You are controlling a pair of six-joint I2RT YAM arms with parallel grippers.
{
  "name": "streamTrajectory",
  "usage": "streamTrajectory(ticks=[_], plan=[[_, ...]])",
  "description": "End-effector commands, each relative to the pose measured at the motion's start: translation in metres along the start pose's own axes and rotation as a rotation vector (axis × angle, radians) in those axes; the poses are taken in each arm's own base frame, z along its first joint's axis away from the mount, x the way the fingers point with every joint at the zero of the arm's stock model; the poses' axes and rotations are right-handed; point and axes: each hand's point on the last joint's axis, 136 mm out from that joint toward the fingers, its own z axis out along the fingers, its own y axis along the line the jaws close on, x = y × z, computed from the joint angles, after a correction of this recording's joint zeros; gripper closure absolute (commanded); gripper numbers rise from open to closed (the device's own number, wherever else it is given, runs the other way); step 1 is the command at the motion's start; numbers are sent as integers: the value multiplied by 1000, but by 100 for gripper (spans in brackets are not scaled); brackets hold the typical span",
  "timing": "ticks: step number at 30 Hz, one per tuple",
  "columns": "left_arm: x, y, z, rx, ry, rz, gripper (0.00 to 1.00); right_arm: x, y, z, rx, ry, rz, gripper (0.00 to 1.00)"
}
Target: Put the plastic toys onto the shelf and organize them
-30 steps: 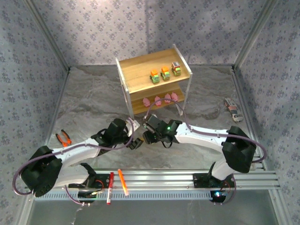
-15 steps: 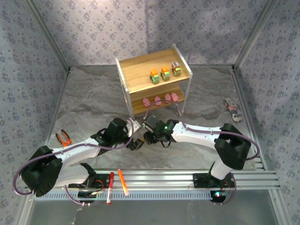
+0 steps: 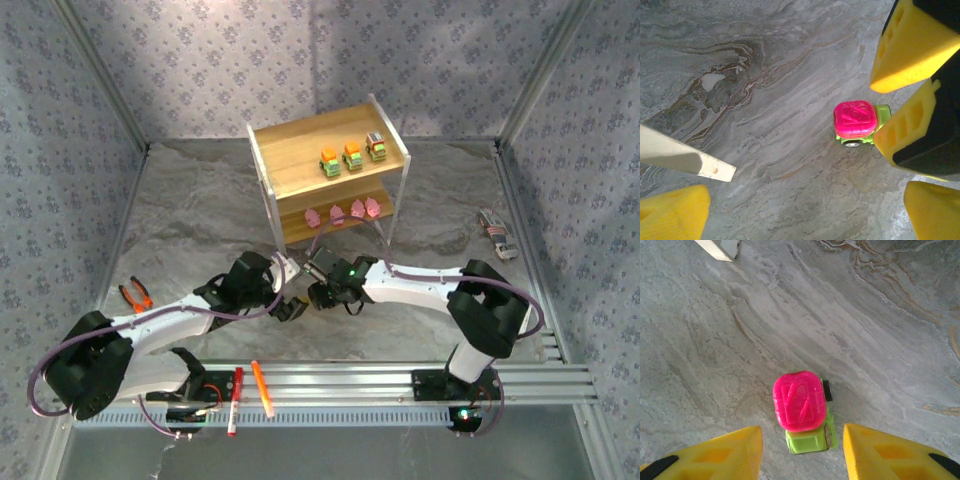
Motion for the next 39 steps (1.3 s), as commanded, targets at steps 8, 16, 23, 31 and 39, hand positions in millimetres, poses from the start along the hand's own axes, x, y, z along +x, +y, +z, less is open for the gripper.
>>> streamTrajectory(ticks=[8, 16, 23, 31, 39], plan=[[-10, 6, -2, 8, -24, -42, 0, -1, -2, 11, -13, 22, -14, 52], [-11, 5, -2, 12, -26, -42, 0, 0, 1, 17, -22, 32, -16, 55], [-10, 5, -2, 11, -25, -42, 0, -2, 2, 18, -20, 31, -19, 56], [-11, 9, -2, 0, -27, -54, 0, -1, 0, 17, -4, 34, -24, 59], [-12, 11, -2, -6, -32, -65, 1, -2, -1, 17, 43, 37, -59, 57]])
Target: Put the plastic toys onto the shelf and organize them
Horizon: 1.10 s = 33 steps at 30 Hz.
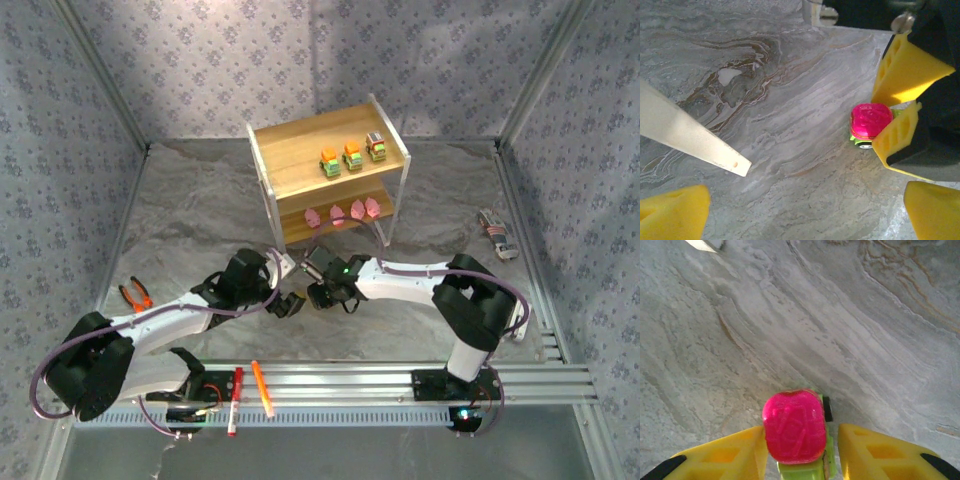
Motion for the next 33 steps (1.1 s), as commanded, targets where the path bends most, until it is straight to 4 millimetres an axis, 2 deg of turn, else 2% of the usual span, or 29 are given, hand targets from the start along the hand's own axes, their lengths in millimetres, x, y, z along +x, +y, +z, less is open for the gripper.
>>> streamTrajectory(ticks=[1, 13, 24, 29, 33], plan=[[-12, 0, 0, 8, -26, -15, 1, -2, -1, 0, 36, 6, -29, 57], [-12, 0, 0, 7, -26, -15, 0, -1, -2, 4, 48, 16, -32, 58], [-12, 1, 0, 5, -27, -15, 0, -3, 1, 6, 77, 17, -60, 64], [-12, 1, 0, 3, -27, -16, 0, -3, -2, 3, 91, 15, -61, 69], [-12, 1, 0, 3, -27, -16, 0, -2, -3, 3, 96, 19, -58, 70]])
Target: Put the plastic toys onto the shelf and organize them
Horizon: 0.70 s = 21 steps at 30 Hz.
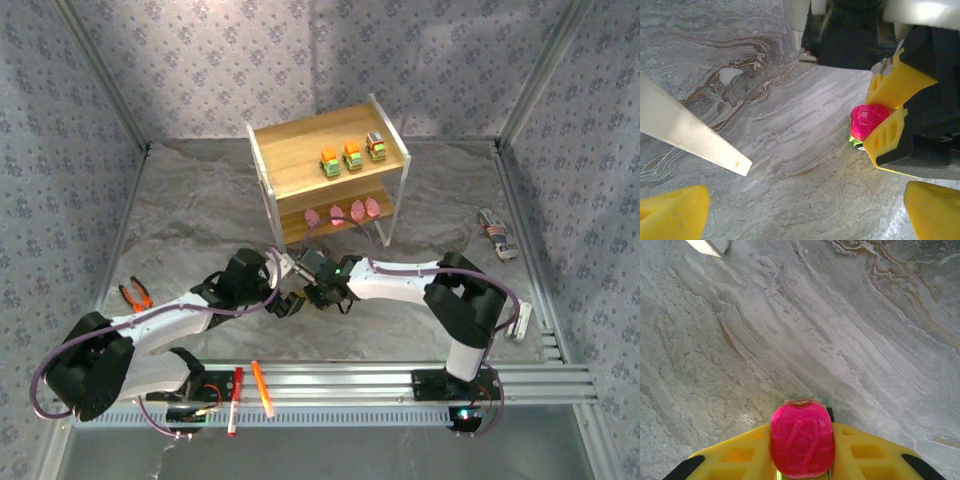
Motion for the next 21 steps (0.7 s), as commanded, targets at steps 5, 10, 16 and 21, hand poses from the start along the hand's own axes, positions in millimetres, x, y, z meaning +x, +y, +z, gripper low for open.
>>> streamTrajectory(ticks=[5, 10, 16, 21], plan=[[-12, 0, -1, 5, -29, -7, 0, 3, -4, 2, 36, 20, -13, 71], [-12, 0, 0, 7, -26, -8, 1, 1, -8, -6, 46, 2, -7, 74], [-12, -1, 0, 16, -25, -4, 0, -1, -14, -23, 54, -20, 4, 74], [-11, -6, 0, 41, -28, 13, 0, -3, -17, -38, 60, -42, 12, 74]])
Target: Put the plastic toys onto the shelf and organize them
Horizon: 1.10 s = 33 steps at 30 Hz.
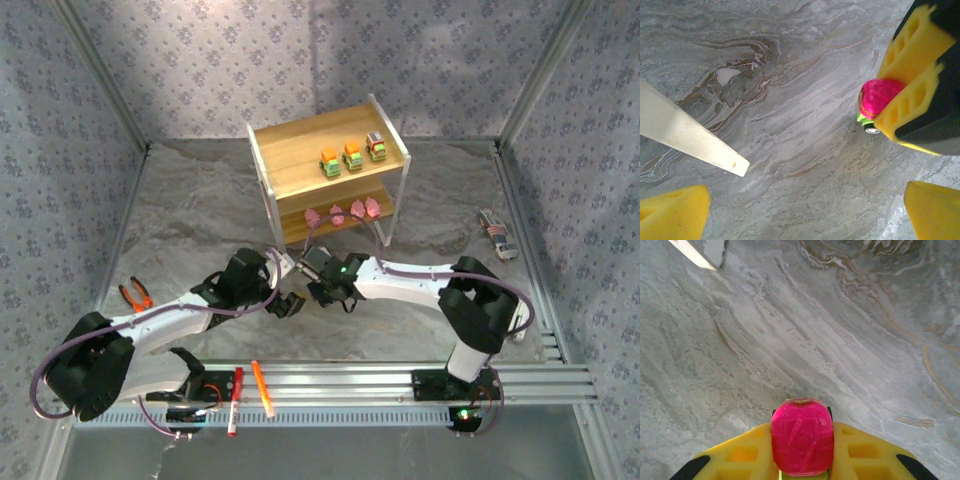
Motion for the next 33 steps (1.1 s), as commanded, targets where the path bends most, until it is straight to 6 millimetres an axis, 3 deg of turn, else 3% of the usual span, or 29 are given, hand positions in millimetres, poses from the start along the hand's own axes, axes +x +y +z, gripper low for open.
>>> streamTrajectory(ticks=[1, 9, 21, 33], plan=[[-11, -4, 1, 32, -28, 12, 0, 2, -8, -17, 34, -9, 8, 74], [-9, -10, 1, 60, -29, 35, 1, -5, -13, -48, 45, -53, 20, 74], [-6, -19, 3, 79, -24, 77, 1, -32, -18, -119, 57, -173, 40, 73], [-4, -25, 2, 72, -52, 128, 1, -48, -24, -172, 66, -273, 61, 73]])
